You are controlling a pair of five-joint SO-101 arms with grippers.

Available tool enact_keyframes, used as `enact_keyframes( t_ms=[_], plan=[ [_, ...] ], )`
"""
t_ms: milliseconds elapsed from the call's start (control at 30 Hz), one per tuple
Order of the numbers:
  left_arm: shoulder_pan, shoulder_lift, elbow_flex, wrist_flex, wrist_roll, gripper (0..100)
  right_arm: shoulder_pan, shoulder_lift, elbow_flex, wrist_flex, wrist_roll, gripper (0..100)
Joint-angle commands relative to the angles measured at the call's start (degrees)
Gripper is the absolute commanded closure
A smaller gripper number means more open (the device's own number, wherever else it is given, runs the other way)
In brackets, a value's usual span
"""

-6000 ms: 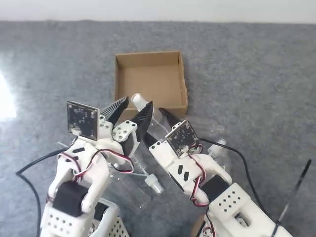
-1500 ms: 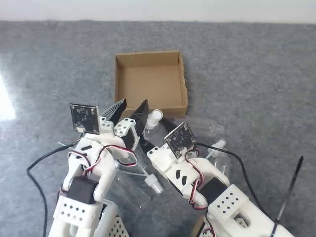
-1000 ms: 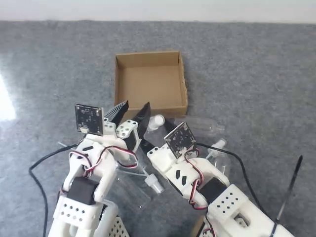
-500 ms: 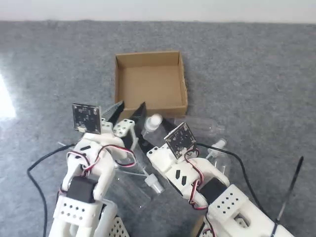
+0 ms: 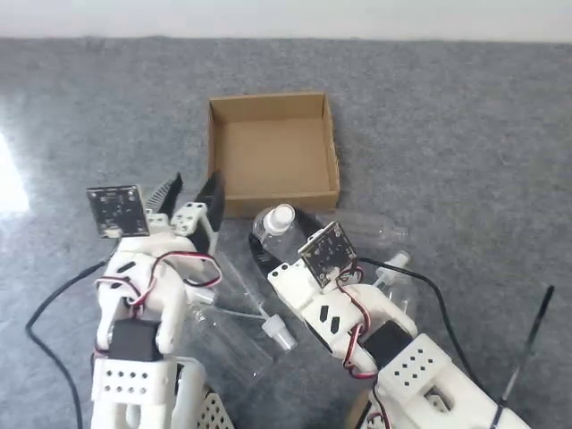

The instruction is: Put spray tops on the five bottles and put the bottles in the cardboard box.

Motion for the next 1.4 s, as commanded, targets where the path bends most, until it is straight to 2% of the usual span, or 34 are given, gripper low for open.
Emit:
enact_keyframes(
  t_ms=[0,167,267,700,833,933,1233,1367],
  plan=[
    [-5.7,-0.6,-2.5,-1.3,-0.4,81,0.8,-2.1,-1.8,-0.9,0.8,86.8],
    [-14.4,-0.6,0.6,-1.3,-0.4,81,0.8,-2.0,-1.8,-0.8,0.8,86.8],
    [-16.4,-0.6,2.7,-1.3,-0.4,81,0.8,-1.9,-1.9,-0.7,0.8,86.8],
    [-18.2,-0.6,9.1,-2.4,-1.9,81,1.8,-2.2,-3.0,-0.3,1.1,86.8],
    [-18.2,-0.6,11.5,-6.8,-3.5,81,5.4,-2.2,-8.4,9.5,0.6,86.8],
    [-18.2,-0.6,11.7,-7.0,-3.6,81,6.7,-2.2,-11.9,15.6,0.6,86.8],
    [-18.2,-0.6,11.7,-7.0,-3.7,81,6.7,-2.2,-13.3,18.2,0.6,86.8],
    [-18.2,-0.6,11.7,-7.0,-3.7,81,6.8,-2.2,-15.7,23.2,0.6,86.8]
  ],
)
